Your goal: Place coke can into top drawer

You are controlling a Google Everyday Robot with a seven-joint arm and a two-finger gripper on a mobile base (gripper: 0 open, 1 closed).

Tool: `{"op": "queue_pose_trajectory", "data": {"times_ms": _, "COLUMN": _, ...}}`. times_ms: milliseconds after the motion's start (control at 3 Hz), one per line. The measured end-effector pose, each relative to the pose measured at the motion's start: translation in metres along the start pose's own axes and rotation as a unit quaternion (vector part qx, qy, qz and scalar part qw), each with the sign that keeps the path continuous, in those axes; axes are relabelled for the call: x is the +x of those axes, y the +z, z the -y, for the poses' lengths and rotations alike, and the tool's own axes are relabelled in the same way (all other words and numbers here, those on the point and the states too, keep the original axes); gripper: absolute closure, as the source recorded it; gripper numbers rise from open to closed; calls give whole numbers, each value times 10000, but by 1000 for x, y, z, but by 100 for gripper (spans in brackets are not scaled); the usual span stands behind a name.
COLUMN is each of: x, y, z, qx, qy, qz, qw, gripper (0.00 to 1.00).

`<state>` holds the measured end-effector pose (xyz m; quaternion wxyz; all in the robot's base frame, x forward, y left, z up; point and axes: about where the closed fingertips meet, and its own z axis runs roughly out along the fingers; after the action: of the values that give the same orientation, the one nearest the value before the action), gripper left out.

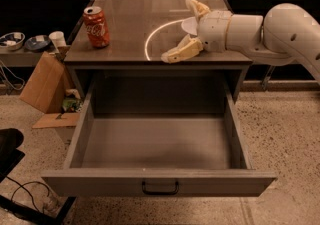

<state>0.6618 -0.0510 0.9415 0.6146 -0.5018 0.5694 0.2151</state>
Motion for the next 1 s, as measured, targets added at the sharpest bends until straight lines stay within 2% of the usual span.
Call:
{"op": "queue_pose_trajectory", "data": {"times_ms": 333, "x": 0, "y": 0, "z": 0, "qx": 0, "qy": 3, "qz": -9, "qw": 10000, "gripper": 0}}
{"op": "queue_pose_trajectory", "data": {"times_ms": 667, "x": -2, "y": 13, "z": 3, "qx": -100, "qy": 123, "qz": 66, "qw": 9999, "gripper": 0}}
{"op": "queue_pose_trajectory", "data": {"times_ms": 1000, "x": -13, "y": 61, "z": 18, "qx": -206, "qy": 523, "qz": 233, "qw": 9981, "gripper": 0}}
